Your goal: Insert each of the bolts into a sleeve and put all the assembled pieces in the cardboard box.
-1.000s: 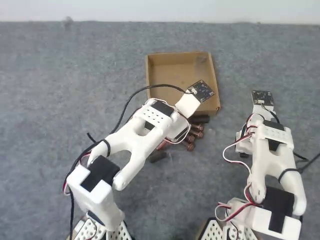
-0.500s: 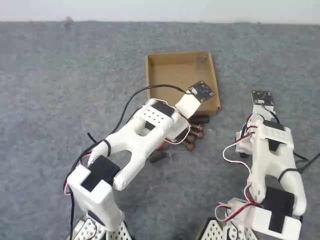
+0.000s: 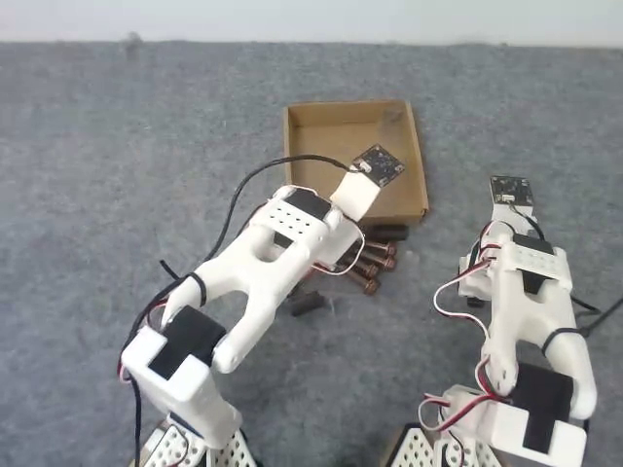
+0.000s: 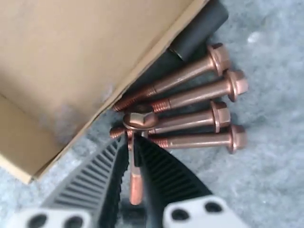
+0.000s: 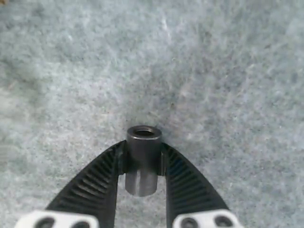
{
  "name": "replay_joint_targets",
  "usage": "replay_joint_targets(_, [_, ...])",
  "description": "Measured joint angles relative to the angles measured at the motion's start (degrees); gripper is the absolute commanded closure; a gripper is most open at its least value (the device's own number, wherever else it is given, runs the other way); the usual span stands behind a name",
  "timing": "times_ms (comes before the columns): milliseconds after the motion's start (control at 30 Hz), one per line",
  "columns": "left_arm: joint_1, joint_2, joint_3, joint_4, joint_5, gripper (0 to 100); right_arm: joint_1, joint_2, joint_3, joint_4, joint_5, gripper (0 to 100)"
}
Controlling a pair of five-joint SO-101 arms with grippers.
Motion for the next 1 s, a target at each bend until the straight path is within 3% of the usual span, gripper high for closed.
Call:
replay_joint_targets(300, [-0.09, 0.0, 0.0, 0.0, 0.62, 86, 0.0, 0.0, 0.0, 0.0, 0.0, 99.2])
replay_joint_targets(567, [-0.35, 0.0, 1.14, -0.18, 3.52, 86, 0.0, 0.0, 0.0, 0.0, 0.0, 99.2])
replay_joint_targets(767, [-0.62, -0.44, 6.42, -7.91, 3.87, 86, 0.0, 0.0, 0.0, 0.0, 0.0, 99.2])
replay_joint_targets(1000, [-0.35, -0.7, 6.95, -10.46, 6.07, 97, 0.0, 0.0, 0.0, 0.0, 0.0, 99.2])
